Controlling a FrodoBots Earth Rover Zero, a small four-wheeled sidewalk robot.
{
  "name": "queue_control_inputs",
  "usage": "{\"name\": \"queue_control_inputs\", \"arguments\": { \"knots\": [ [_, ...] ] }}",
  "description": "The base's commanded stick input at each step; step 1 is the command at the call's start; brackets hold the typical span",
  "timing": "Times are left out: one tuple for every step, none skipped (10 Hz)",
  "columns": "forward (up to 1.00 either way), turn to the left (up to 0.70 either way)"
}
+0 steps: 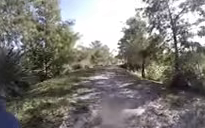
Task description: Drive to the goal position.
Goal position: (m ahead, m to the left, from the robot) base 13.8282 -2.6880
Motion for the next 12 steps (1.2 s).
{"name": "queue_control_inputs", "arguments": {
  "knots": [
    [0.7, 0.0],
    [0.7, 0.0],
    [0.7, 0.0],
    [0.7, 0.0],
    [0.7, 0.01],
    [0.7, 0.03],
    [0.7, 0.06],
    [0.7, 0.09],
    [0.7, 0.11],
    [0.7, 0.14],
    [0.7, 0.16],
    [0.7, 0.19]
  ]
}}
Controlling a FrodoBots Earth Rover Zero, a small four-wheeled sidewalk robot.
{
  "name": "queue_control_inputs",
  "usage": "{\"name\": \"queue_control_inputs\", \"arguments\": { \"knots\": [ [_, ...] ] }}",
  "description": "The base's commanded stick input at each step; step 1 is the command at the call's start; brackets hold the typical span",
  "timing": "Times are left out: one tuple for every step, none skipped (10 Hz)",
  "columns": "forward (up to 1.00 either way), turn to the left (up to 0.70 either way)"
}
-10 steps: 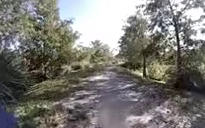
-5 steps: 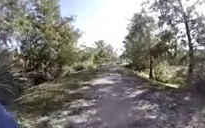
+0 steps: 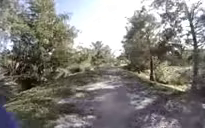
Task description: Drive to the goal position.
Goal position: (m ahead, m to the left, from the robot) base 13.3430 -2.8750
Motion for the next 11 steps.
{"name": "queue_control_inputs", "arguments": {
  "knots": [
    [0.7, 0.22],
    [0.7, 0.24],
    [0.7, 0.27],
    [0.7, 0.3],
    [0.7, 0.32],
    [0.7, 0.35],
    [0.7, 0.35],
    [0.7, 0.35],
    [0.7, 0.28],
    [0.7, 0.0],
    [0.7, 0.0]
  ]
}}
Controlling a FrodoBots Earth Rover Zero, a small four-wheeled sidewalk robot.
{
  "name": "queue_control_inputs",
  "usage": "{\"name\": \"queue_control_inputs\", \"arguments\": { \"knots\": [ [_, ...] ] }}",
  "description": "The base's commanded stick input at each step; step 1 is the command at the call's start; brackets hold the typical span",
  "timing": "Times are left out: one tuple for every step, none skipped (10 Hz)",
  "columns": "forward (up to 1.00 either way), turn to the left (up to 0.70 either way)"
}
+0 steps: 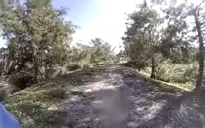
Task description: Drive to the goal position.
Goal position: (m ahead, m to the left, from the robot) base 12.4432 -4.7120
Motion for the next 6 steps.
{"name": "queue_control_inputs", "arguments": {
  "knots": [
    [0.7, 0.0],
    [0.7, 0.0],
    [0.7, 0.0],
    [0.7, 0.0],
    [0.7, 0.0],
    [0.7, 0.0]
  ]
}}
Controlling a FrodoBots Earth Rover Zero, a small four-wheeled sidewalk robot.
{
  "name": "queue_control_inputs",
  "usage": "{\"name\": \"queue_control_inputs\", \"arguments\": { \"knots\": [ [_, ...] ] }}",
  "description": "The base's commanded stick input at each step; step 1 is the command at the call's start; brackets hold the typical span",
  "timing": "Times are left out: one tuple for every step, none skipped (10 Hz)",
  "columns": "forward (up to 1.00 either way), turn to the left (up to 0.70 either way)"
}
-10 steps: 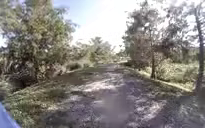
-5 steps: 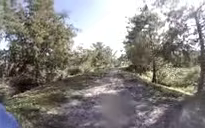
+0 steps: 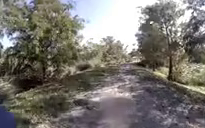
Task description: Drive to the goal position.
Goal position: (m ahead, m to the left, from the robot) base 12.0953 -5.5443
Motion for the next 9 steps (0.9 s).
{"name": "queue_control_inputs", "arguments": {
  "knots": [
    [0.7, 0.0],
    [0.7, 0.0],
    [0.7, 0.0],
    [0.7, 0.0],
    [0.7, 0.0],
    [0.7, 0.0],
    [0.7, 0.0],
    [0.7, 0.0],
    [0.7, 0.0]
  ]
}}
